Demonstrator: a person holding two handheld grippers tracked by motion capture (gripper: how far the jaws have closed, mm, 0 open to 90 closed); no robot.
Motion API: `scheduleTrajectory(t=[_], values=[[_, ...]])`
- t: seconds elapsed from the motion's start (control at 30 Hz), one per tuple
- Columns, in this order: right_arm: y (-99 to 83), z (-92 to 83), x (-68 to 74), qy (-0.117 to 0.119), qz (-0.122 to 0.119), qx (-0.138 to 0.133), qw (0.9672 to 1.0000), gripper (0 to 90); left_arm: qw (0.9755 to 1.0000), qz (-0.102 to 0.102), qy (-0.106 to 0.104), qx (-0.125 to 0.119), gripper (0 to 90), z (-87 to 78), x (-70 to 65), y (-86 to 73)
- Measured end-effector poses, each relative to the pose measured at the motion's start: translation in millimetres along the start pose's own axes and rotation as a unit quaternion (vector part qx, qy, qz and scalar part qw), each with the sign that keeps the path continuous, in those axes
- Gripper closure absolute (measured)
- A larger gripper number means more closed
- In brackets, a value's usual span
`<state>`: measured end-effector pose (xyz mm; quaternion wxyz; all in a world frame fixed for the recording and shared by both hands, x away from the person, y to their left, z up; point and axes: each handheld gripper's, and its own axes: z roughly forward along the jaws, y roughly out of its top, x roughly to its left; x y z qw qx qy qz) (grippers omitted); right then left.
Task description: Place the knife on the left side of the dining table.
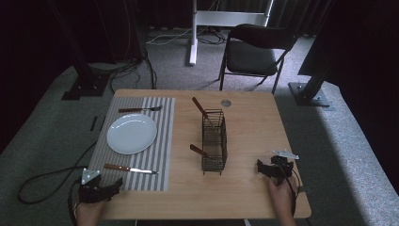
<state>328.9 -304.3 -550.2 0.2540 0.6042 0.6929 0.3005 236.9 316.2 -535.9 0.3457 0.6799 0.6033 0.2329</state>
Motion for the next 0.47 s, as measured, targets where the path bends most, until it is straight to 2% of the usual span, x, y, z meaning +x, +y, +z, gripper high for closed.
scheduleTrajectory(t=[0.1, 0.13, 0.17, 0.4, 0.47], values=[[0.0, 0.0, 0.0, 0.0, 0.0, 0.0, 1.0, 11.9, 0.9999, -0.001, 0.009, -0.007, 7.8, -2.6, -0.3, -2.0], [0.0, 0.0, 0.0, 0.0, 0.0, 0.0, 1.0, 11.9, 0.9999, -0.001, 0.011, -0.001, 0.7, -2.2, -0.3, -2.6], [0.0, 0.0, 0.0, 0.0, 0.0, 0.0, 1.0, 12.0, 0.9999, 0.0, 0.013, 0.001, 0.0, -1.8, -0.6, -3.6], [0.0, 0.0, 0.0, 0.0, 0.0, 0.0, 1.0, 11.9, 0.999, 0.02, 0.04, 0.006, 0.0, 1.3, -4.0, -6.0], [0.0, 0.0, -0.1, 0.0, 0.0, 0.0, 1.0, 11.9, 0.999, 0.02, 0.04, 0.009, 0.0, 2.7, -3.9, -6.6]])
